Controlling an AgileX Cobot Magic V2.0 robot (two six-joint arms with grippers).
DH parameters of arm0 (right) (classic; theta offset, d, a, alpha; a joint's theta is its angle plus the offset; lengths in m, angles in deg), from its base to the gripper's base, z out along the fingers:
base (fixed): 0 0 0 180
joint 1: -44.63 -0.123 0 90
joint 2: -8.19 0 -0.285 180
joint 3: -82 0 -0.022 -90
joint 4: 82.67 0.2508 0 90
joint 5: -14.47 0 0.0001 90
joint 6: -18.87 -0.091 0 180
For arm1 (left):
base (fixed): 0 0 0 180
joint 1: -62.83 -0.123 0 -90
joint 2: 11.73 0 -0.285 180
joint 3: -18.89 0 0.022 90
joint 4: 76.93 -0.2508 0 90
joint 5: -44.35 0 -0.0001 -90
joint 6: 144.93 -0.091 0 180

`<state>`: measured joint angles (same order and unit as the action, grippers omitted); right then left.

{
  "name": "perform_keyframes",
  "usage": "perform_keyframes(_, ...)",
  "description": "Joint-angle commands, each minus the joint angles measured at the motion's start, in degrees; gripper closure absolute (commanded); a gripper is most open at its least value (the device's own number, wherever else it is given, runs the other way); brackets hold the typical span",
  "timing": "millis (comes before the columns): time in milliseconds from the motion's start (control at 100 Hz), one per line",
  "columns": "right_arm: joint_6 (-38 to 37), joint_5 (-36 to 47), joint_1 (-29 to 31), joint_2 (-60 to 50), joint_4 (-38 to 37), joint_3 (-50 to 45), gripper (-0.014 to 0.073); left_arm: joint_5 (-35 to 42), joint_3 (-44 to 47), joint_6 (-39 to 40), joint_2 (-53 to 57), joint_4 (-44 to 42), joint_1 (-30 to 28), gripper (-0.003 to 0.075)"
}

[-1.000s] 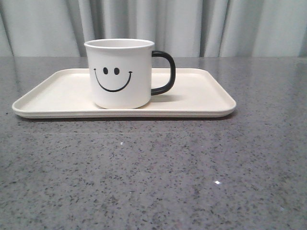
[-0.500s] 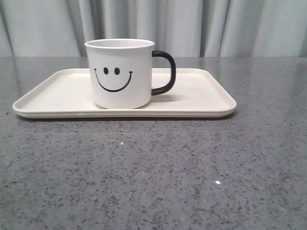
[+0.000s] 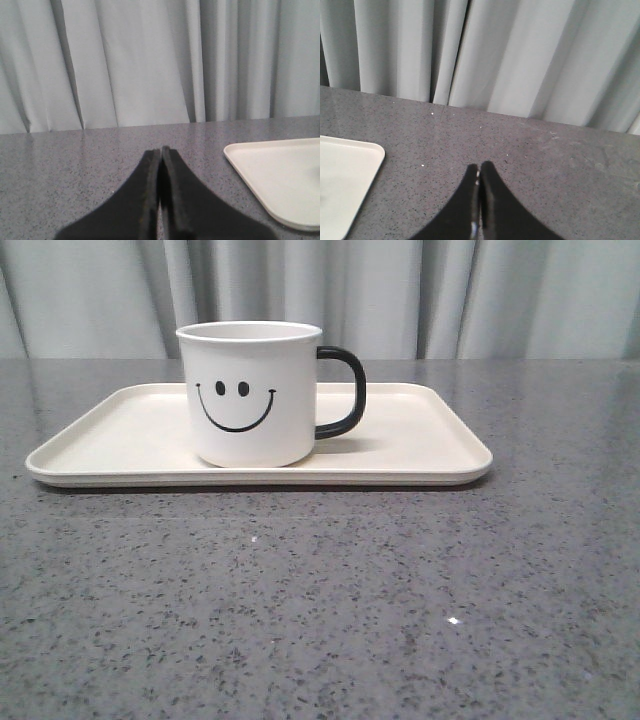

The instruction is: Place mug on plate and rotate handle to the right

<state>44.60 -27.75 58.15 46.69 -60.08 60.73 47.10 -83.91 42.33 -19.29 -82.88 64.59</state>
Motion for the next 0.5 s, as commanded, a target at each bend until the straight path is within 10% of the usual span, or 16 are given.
perform_keyframes(0,-0.06,3.96,0.34,0.50,0.60,1.23,0.0705,7.31,0.73,0.34,1.66,0.92,-0.18,0.0740)
perform_keyframes(490,-0.06,3.95,0.34,0.47,0.60,1.23,0.0705,6.24,0.56,0.34,1.66,1.11,-0.18,0.0740)
